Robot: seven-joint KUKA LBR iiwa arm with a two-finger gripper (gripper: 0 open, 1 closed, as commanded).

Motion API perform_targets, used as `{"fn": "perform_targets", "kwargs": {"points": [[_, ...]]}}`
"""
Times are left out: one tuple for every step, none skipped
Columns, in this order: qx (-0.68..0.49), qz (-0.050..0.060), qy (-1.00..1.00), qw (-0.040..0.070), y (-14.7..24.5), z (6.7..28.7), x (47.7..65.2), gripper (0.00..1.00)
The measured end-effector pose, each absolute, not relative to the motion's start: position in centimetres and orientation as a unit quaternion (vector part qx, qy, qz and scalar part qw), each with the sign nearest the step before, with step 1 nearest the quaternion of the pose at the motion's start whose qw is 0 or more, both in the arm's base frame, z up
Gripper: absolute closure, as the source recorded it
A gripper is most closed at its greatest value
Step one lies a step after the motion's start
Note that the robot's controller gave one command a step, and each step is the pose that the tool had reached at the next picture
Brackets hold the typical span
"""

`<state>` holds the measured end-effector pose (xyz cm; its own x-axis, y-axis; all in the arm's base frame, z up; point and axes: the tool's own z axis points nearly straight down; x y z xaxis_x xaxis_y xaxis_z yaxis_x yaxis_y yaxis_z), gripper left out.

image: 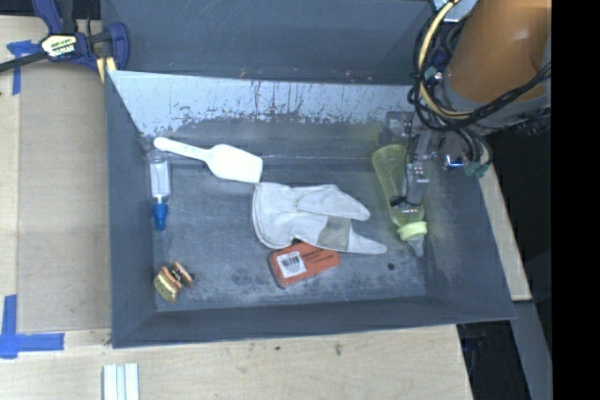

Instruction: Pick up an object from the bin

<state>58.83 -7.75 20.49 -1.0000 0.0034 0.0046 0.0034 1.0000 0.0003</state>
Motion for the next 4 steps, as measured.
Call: {"fn": "perform_targets", "kwargs": {"points": [[-0.001, 0.000, -1.000, -0.002, -7.7, 21.0, 59.0, 0.00], [0.033, 0.001, -0.999, -0.004, -5.8, 16.2, 58.5, 0.00], [-0.002, 0.000, -1.000, -0.002, -3.2, 11.6, 57.4, 0.00], [-0.068, 0.000, -0.998, 0.001, -2.1, 9.2, 57.2, 0.00]]}}
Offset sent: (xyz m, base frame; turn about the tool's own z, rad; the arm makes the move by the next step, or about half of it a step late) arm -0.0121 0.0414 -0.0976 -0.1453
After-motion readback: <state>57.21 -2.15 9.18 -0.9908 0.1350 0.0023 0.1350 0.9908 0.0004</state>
